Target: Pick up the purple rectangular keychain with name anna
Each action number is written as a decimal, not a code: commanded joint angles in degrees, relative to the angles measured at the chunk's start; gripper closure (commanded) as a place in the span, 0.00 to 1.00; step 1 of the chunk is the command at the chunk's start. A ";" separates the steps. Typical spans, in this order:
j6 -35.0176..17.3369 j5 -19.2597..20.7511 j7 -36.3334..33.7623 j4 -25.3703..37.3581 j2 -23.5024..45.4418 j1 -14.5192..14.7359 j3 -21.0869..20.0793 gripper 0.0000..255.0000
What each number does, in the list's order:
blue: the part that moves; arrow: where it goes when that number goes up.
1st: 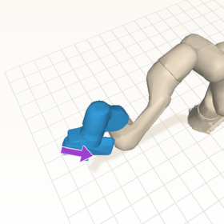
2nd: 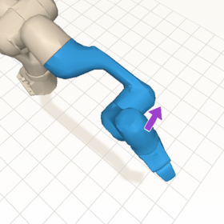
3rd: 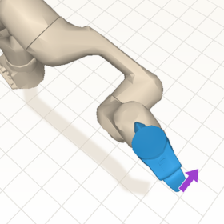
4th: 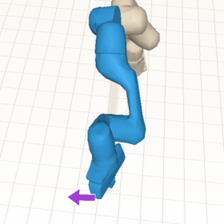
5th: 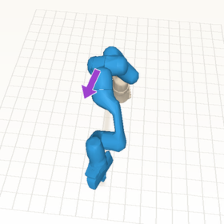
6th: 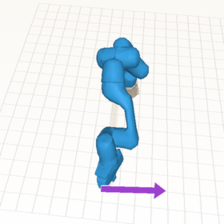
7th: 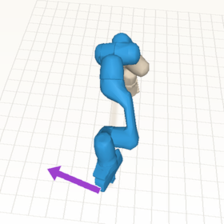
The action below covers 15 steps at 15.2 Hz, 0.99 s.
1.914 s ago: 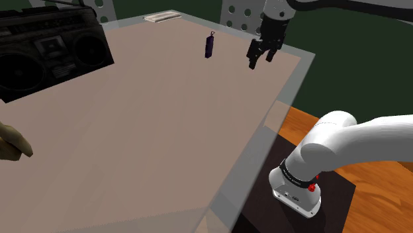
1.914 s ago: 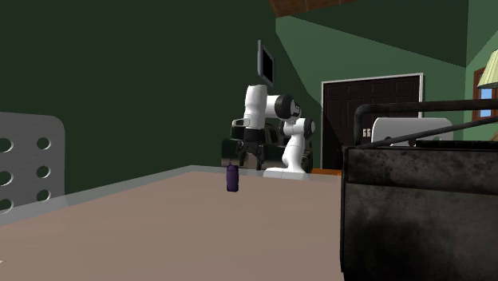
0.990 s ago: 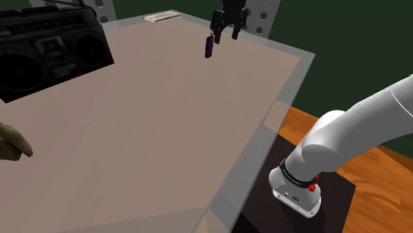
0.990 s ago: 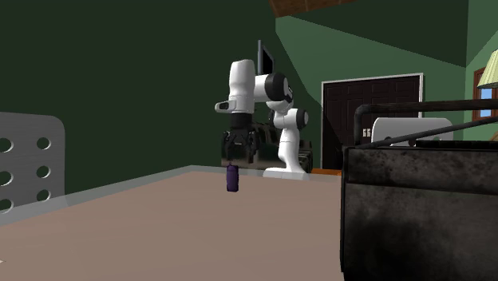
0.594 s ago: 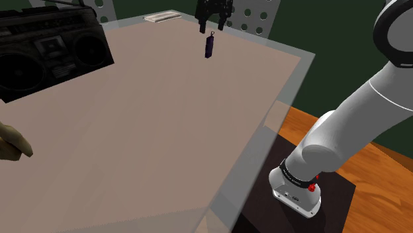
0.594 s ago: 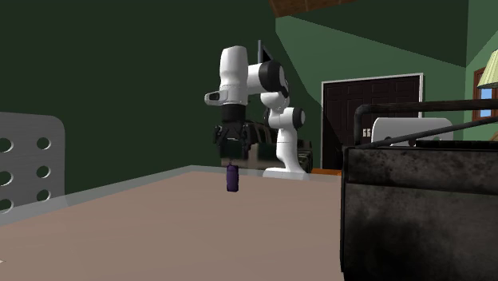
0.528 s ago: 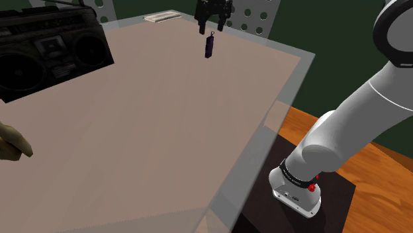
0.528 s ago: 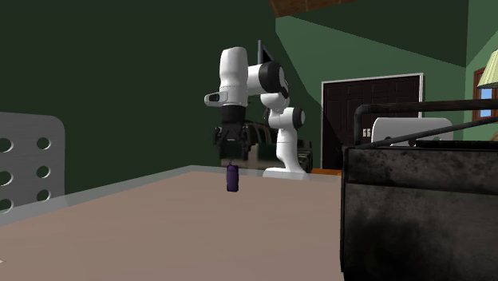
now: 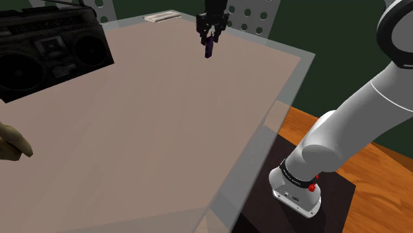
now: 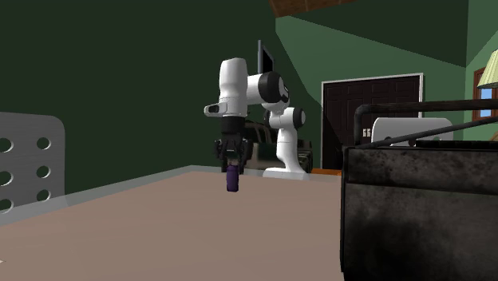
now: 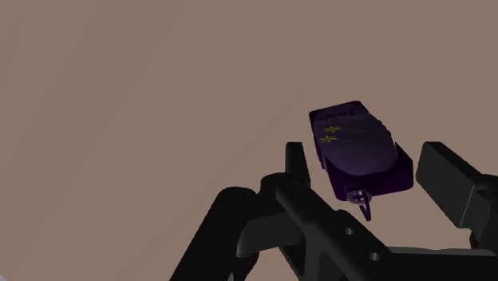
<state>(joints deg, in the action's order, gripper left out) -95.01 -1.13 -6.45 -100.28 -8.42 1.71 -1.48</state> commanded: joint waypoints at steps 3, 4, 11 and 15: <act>-0.16 0.00 -0.01 -0.23 -0.09 0.01 -0.01 1.00; -0.16 0.00 -0.01 -0.24 -0.09 0.01 -0.01 1.00; 1.46 0.01 -0.06 1.74 0.26 0.03 -0.01 1.00; 4.73 0.03 -0.13 5.93 1.19 0.02 -0.01 1.00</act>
<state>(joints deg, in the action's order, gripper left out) -91.11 -1.11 -6.57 -95.49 -7.57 1.73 -1.49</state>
